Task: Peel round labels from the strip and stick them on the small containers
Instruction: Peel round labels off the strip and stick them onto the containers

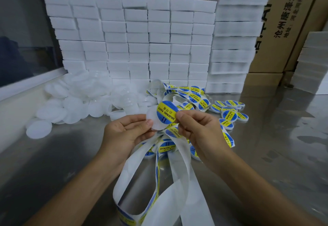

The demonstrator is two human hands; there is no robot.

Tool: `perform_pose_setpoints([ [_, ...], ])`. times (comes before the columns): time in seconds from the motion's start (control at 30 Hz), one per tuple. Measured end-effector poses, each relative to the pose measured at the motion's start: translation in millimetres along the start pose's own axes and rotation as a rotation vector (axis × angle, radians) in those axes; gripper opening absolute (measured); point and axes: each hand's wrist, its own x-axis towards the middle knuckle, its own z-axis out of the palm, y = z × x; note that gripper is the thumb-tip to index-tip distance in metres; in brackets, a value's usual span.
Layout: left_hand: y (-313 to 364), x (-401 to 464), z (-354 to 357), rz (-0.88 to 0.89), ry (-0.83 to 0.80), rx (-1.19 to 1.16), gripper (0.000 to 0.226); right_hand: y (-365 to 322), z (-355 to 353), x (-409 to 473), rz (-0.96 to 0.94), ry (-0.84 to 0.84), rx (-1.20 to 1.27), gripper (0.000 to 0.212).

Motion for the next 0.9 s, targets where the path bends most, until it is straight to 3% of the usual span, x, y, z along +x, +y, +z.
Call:
perform_pose_setpoints([
  [0.43,2.7,-3.1,2.3,-0.011,-0.063,0.008,0.013,3.7,-0.3,0.4,-0.035,0.004,-0.173,0.008],
  [0.67,3.0,-3.2,1.9,0.013,-0.056,0.04,0.03,2.9,-0.2,-0.6,-0.04,0.013,-0.181,0.005],
  [0.9,6.4,-8.5,4.3,0.128,-0.095,0.144,0.017,3.2,0.3,-3.2,-0.112,0.05,-0.277,0.006],
])
